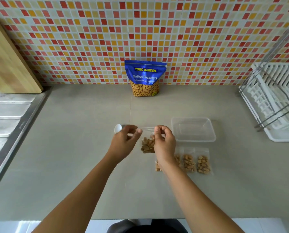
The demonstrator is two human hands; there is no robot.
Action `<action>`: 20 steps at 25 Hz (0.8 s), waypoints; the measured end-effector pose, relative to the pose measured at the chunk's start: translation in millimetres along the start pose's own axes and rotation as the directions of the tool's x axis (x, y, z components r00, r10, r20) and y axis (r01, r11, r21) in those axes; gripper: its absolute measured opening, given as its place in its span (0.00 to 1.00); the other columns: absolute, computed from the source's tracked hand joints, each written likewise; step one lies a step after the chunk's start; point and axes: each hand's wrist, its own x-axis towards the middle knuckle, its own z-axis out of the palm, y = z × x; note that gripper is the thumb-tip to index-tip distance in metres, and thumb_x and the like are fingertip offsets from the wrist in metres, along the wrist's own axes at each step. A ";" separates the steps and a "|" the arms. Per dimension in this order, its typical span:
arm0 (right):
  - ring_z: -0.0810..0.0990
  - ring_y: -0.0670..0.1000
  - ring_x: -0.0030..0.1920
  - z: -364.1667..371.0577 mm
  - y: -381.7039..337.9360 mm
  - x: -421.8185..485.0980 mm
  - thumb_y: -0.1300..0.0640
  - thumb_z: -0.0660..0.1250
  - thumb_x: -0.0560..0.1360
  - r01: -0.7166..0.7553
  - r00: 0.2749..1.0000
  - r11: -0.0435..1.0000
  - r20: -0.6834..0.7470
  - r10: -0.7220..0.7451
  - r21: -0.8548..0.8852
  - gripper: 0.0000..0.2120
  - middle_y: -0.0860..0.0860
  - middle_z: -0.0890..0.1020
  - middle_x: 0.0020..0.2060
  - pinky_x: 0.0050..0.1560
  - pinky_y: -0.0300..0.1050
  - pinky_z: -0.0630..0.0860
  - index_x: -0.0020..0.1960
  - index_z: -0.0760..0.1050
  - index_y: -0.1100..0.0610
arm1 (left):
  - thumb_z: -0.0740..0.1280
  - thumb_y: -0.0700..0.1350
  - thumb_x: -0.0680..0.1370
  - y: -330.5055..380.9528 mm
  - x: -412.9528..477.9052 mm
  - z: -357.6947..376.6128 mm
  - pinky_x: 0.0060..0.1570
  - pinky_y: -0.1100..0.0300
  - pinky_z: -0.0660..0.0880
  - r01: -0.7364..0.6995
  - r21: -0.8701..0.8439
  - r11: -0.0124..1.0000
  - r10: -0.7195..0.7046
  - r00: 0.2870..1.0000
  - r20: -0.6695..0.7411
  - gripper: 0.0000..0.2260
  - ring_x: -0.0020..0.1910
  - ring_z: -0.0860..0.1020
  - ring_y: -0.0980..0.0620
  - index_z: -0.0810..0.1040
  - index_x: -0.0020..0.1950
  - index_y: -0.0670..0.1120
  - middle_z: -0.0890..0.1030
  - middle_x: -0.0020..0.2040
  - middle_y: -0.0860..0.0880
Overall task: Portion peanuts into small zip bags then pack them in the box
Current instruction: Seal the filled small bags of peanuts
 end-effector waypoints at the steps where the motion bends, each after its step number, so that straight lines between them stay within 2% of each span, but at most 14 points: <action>1: 0.80 0.48 0.41 3.5 6.8 -2.2 0.54 0.63 0.77 -0.068 0.998 0.997 -0.002 0.068 0.036 0.05 0.47 0.79 0.40 0.45 0.42 0.77 0.43 0.74 0.49 | 0.65 0.53 0.77 -8.6 -10.2 6.2 0.45 0.60 0.79 0.108 -0.111 0.988 -0.101 0.993 0.068 0.14 0.44 0.81 0.52 0.77 0.56 0.46 0.81 0.45 0.50; 2: 0.81 0.50 0.41 7.5 13.6 -4.9 0.54 0.63 0.77 -0.131 0.991 0.989 0.003 0.131 0.071 0.05 0.48 0.79 0.39 0.47 0.46 0.78 0.43 0.74 0.49 | 0.66 0.52 0.76 -17.6 -19.8 12.6 0.47 0.56 0.80 0.187 -0.175 0.967 -0.168 0.979 0.118 0.14 0.44 0.82 0.51 0.76 0.57 0.46 0.82 0.45 0.49; 4: 0.80 0.49 0.38 12.9 24.0 -10.2 0.55 0.63 0.78 -0.205 0.977 0.978 0.062 0.202 0.037 0.04 0.49 0.80 0.38 0.44 0.42 0.76 0.46 0.75 0.54 | 0.68 0.48 0.75 -35.4 -31.6 21.0 0.48 0.55 0.81 0.293 -0.221 0.930 -0.268 0.954 0.135 0.13 0.42 0.83 0.50 0.76 0.56 0.44 0.83 0.43 0.48; 6: 0.80 0.50 0.41 12.4 36.2 -10.8 0.54 0.62 0.78 -0.072 0.987 0.952 0.118 0.111 -0.297 0.07 0.49 0.82 0.41 0.39 0.39 0.69 0.49 0.76 0.57 | 0.70 0.49 0.74 -49.9 -38.0 24.9 0.45 0.57 0.81 0.371 -0.235 0.898 -0.358 0.929 0.099 0.13 0.38 0.82 0.50 0.76 0.54 0.43 0.83 0.40 0.48; 8: 0.80 0.52 0.45 11.9 47.4 -9.4 0.52 0.62 0.77 0.126 0.980 0.807 0.200 -0.009 -0.577 0.08 0.49 0.83 0.44 0.38 0.40 0.67 0.48 0.77 0.55 | 0.70 0.50 0.74 -60.4 -43.4 26.8 0.39 0.62 0.78 0.390 -0.147 0.909 -0.388 0.921 0.046 0.13 0.36 0.82 0.51 0.75 0.53 0.44 0.82 0.37 0.49; 9: 0.79 0.53 0.45 13.2 51.8 -7.6 0.52 0.62 0.77 0.200 0.969 0.729 0.242 -0.049 -0.655 0.08 0.49 0.83 0.44 0.38 0.42 0.68 0.47 0.77 0.54 | 0.69 0.50 0.74 -63.8 -45.7 28.6 0.36 0.64 0.75 0.385 -0.077 0.920 -0.385 0.923 0.022 0.13 0.37 0.81 0.51 0.74 0.53 0.45 0.81 0.37 0.50; 11: 0.78 0.55 0.46 19.0 59.5 -5.1 0.51 0.61 0.77 0.309 0.944 0.575 0.316 -0.091 -0.757 0.09 0.50 0.83 0.44 0.38 0.44 0.70 0.46 0.78 0.53 | 0.67 0.49 0.76 -69.6 -48.1 33.2 0.35 0.61 0.74 0.373 0.053 0.926 -0.373 0.928 -0.011 0.12 0.38 0.79 0.48 0.73 0.55 0.45 0.80 0.37 0.49; 13: 0.77 0.56 0.46 23.0 65.3 -4.8 0.51 0.61 0.77 0.363 0.927 0.477 0.362 -0.100 -0.800 0.09 0.51 0.83 0.44 0.38 0.44 0.68 0.46 0.79 0.53 | 0.65 0.50 0.77 -73.4 -49.1 38.3 0.42 0.55 0.74 0.337 0.213 0.917 -0.337 0.941 -0.034 0.14 0.43 0.79 0.44 0.73 0.57 0.43 0.81 0.42 0.44; 15: 0.77 0.56 0.49 22.2 66.8 -4.5 0.50 0.61 0.77 0.368 0.923 0.463 0.377 -0.076 -0.807 0.10 0.51 0.83 0.46 0.40 0.44 0.69 0.48 0.79 0.52 | 0.64 0.53 0.77 -75.4 -50.9 39.8 0.46 0.54 0.72 0.308 0.346 0.886 -0.303 0.950 -0.071 0.18 0.48 0.79 0.40 0.72 0.59 0.41 0.81 0.48 0.41; 18: 0.76 0.56 0.51 12.2 62.2 -3.7 0.51 0.60 0.77 0.368 0.921 0.526 0.378 -0.092 -0.767 0.11 0.51 0.81 0.49 0.45 0.46 0.73 0.52 0.78 0.53 | 0.65 0.52 0.76 -68.4 -48.5 35.5 0.49 0.53 0.71 0.223 0.365 0.904 -0.190 0.974 -0.125 0.19 0.50 0.77 0.40 0.71 0.60 0.40 0.78 0.53 0.40; 20: 0.75 0.57 0.53 -6.0 55.9 3.1 0.56 0.59 0.77 0.361 0.928 0.515 0.352 -0.120 -0.777 0.11 0.52 0.80 0.51 0.47 0.48 0.73 0.55 0.77 0.54 | 0.64 0.49 0.77 -58.9 -35.6 38.1 0.50 0.53 0.72 0.125 0.343 0.931 -0.100 0.991 -0.089 0.17 0.51 0.78 0.41 0.73 0.62 0.41 0.77 0.56 0.42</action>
